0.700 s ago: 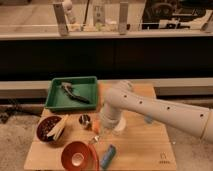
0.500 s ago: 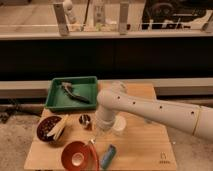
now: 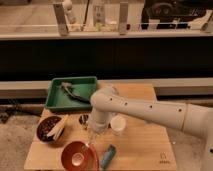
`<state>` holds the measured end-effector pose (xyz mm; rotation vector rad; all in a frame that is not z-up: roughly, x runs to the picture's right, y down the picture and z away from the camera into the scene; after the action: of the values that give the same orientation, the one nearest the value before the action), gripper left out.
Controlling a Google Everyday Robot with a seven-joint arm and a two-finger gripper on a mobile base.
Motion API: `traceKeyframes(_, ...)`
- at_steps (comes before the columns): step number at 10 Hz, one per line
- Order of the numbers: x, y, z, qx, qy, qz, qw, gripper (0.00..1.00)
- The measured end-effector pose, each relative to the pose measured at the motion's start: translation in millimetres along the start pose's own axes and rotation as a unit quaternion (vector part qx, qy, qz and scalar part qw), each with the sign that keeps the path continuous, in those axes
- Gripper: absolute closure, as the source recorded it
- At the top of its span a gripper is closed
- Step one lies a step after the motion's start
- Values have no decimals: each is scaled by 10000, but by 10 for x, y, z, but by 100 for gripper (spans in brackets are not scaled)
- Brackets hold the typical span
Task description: Place fork in red bowl
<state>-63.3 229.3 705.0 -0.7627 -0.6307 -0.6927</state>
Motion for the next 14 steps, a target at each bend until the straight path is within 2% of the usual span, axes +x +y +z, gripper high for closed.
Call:
traceKeyframes(7,-159,-113,259,-194,136,-315,9992,97)
traceKeyframes(10,-242,-113,312,-231,477,-467,9975,97)
traceKeyframes(14,-322,-149,389,-298,593,-605,9960,97)
